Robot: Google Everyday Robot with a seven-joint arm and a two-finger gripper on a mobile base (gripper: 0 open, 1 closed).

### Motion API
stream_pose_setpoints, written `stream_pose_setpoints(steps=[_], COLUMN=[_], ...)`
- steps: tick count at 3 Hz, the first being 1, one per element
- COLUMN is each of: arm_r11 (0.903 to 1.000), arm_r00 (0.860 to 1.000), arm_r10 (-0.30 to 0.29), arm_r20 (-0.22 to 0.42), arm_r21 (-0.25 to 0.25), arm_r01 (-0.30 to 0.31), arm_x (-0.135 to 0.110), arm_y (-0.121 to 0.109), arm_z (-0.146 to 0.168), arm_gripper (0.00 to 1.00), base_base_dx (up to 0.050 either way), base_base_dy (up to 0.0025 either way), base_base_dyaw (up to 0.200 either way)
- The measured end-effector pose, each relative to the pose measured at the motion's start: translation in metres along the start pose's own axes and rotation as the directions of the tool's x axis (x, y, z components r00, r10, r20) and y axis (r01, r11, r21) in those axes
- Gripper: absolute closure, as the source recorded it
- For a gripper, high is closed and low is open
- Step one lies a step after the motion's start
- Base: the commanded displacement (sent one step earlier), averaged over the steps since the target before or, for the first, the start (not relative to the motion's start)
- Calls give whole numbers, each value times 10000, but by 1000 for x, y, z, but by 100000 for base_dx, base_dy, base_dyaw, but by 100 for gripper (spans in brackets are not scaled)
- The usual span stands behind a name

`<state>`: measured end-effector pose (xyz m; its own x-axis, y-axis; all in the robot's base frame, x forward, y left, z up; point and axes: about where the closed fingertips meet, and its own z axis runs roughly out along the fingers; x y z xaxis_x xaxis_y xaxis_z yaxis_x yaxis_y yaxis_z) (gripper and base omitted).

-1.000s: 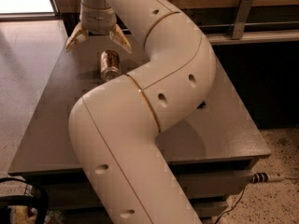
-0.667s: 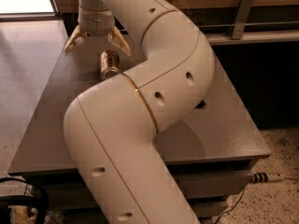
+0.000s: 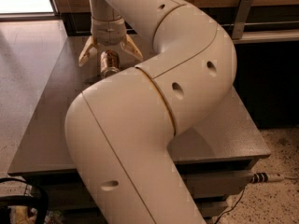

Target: Place orange can upright

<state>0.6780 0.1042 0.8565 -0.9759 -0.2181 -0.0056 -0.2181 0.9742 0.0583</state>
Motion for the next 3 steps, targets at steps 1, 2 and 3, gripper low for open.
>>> stream_pose_setpoints(steps=[1, 2, 3], arm_r11=[9999, 9992, 9975], arm_r00=[10000, 9994, 9975], arm_r10=[-35, -342, -656], arm_r20=[0, 74, 253], arm_r21=[121, 221, 264], arm_r01=[35, 340, 649], arm_x=[11, 10, 0], arm_y=[-15, -21, -22], arm_z=[5, 8, 8], arm_gripper=[0, 0, 0], base_base_dx=[0, 0, 0], base_base_dy=[0, 0, 0], base_base_dyaw=[0, 0, 0])
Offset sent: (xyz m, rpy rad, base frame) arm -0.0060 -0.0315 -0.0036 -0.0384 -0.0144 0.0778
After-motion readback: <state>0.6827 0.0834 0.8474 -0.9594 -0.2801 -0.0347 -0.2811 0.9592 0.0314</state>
